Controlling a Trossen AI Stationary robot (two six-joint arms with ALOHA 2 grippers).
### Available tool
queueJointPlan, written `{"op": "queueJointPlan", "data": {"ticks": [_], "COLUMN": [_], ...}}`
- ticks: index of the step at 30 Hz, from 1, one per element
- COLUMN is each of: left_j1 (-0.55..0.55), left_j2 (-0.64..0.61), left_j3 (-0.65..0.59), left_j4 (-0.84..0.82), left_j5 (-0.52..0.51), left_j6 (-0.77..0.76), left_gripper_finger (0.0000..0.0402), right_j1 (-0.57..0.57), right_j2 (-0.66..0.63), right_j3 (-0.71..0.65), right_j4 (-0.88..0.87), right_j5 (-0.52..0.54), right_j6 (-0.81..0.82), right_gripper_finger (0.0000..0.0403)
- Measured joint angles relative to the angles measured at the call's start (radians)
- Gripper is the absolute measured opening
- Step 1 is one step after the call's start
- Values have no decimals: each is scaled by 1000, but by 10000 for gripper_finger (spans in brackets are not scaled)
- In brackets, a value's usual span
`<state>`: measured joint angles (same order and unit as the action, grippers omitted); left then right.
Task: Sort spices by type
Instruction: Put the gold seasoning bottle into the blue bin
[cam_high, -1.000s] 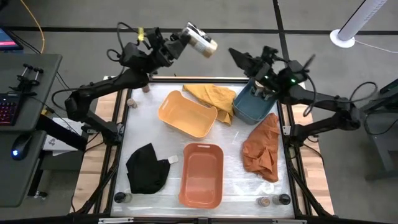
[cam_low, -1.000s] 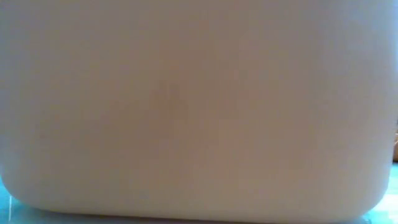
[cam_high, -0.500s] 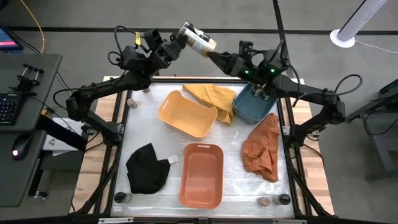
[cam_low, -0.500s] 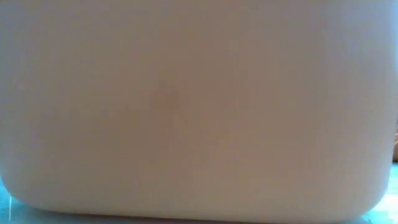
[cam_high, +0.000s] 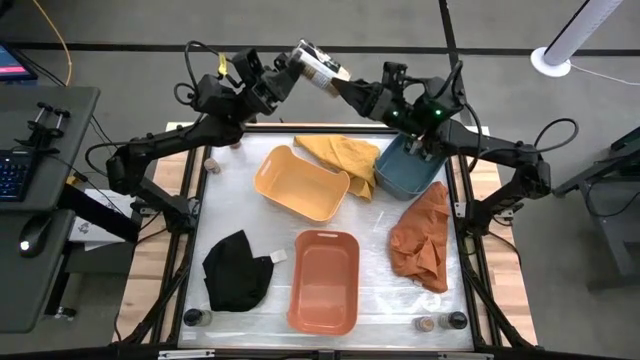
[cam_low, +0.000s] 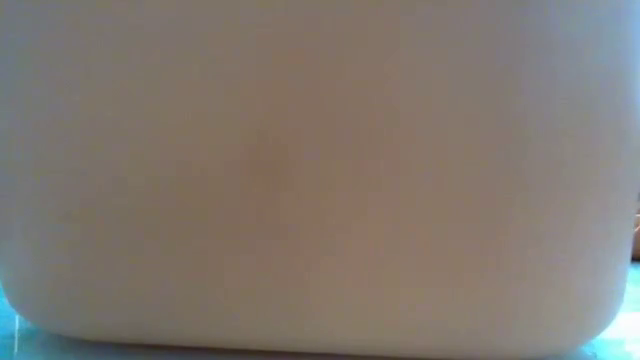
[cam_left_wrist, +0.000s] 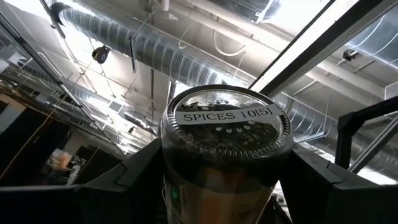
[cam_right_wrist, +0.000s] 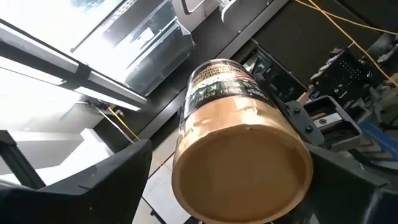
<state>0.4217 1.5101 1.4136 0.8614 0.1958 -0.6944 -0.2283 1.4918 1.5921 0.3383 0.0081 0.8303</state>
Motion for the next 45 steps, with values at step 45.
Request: {"op": "queueJointPlan", "data": {"ticks": [45], "left_j1": [146], "left_j2": [-12], "left_j3": [-2], "left_j4": [-1428], "left_j5": [381], "left_j6": [451], "left_gripper_finger": [390], "right_j1": [-80], "right_j2": [-302], "right_j3": [-2], "right_j4": [-1742], "right_j5": [389], "right_j6": [-50], "right_gripper_finger": [270]}}
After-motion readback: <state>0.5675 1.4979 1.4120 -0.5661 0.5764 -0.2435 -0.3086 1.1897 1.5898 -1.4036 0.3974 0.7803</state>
